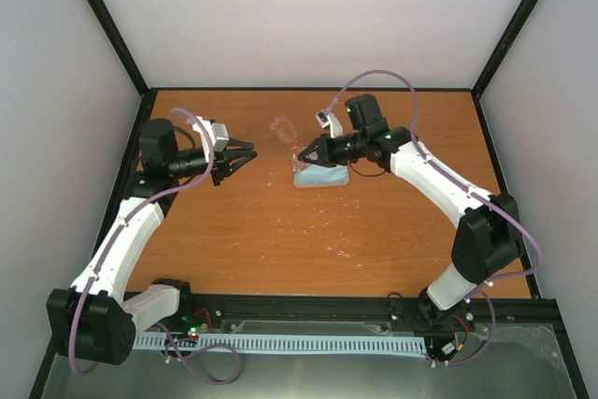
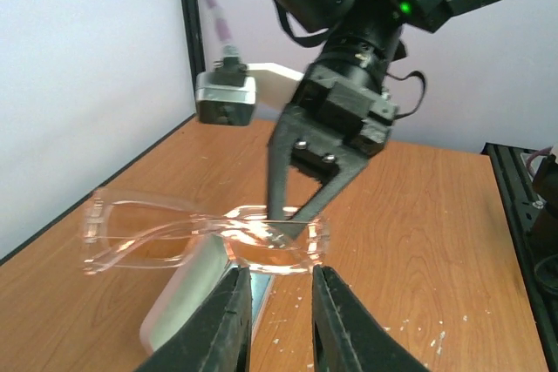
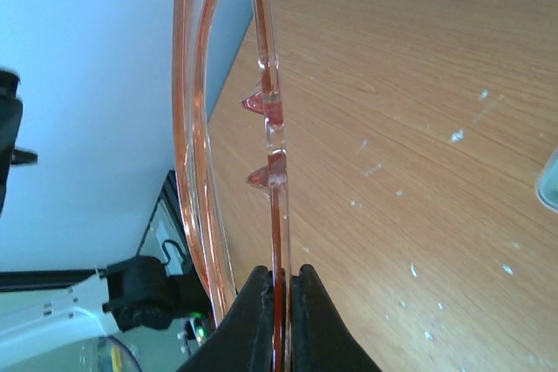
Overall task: Organize the sunglasses
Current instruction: Fold the sunglasses, then adjust the sunglasses.
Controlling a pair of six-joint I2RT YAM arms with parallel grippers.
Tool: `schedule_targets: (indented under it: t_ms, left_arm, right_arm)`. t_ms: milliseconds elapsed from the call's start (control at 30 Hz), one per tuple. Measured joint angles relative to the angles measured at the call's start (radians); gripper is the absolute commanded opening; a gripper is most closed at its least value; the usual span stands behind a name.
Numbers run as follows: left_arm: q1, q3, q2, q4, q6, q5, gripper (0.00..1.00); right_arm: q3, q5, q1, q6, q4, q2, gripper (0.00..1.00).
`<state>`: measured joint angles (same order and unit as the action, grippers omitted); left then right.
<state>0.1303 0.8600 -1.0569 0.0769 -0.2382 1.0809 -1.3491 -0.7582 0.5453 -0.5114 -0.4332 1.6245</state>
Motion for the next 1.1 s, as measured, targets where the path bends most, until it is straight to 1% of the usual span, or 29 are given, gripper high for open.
schedule_targets:
  t_ms: [67, 167, 333, 433, 533, 733, 900, 1100]
  left_arm:
    - [-0.003, 0.028, -0.028, 0.017, -0.009, 0.002, 0.21]
    - [-0.009, 0.101, -0.127, 0.092, -0.051, 0.031, 0.20]
    - [-0.011, 0.278, -0.358, 0.342, -0.217, 0.111, 0.21]
    - [-0.011, 0.352, -0.447, 0.500, -0.333, 0.142, 0.23]
    - [-0.011, 0.388, -0.479, 0.624, -0.432, 0.164, 0.24]
    - [-0.011, 0.443, -0.499, 0.808, -0.571, 0.219, 0.25]
    - [-0.010, 0.454, -0.535, 0.902, -0.647, 0.247, 0.24]
    - [0.003, 0.471, -0.578, 0.964, -0.690, 0.252, 0.20]
  right_arm:
    - [0.008, -0.006, -0.021, 0.041, -0.059, -0.029, 0.03]
    - [0.011, -0.025, -0.020, 0.094, -0.130, -0.064, 0.03]
    - [0.037, -0.068, -0.016, 0.166, -0.219, -0.130, 0.03]
    - [0.048, -0.085, -0.016, 0.198, -0.262, -0.146, 0.03]
    - [0.059, -0.097, -0.016, 0.223, -0.293, -0.150, 0.03]
    - [0.062, -0.121, -0.016, 0.273, -0.347, -0.150, 0.03]
    - [0.062, -0.151, -0.016, 0.303, -0.368, -0.150, 0.03]
    - [0.062, -0.185, -0.016, 0.321, -0.378, -0.150, 0.03]
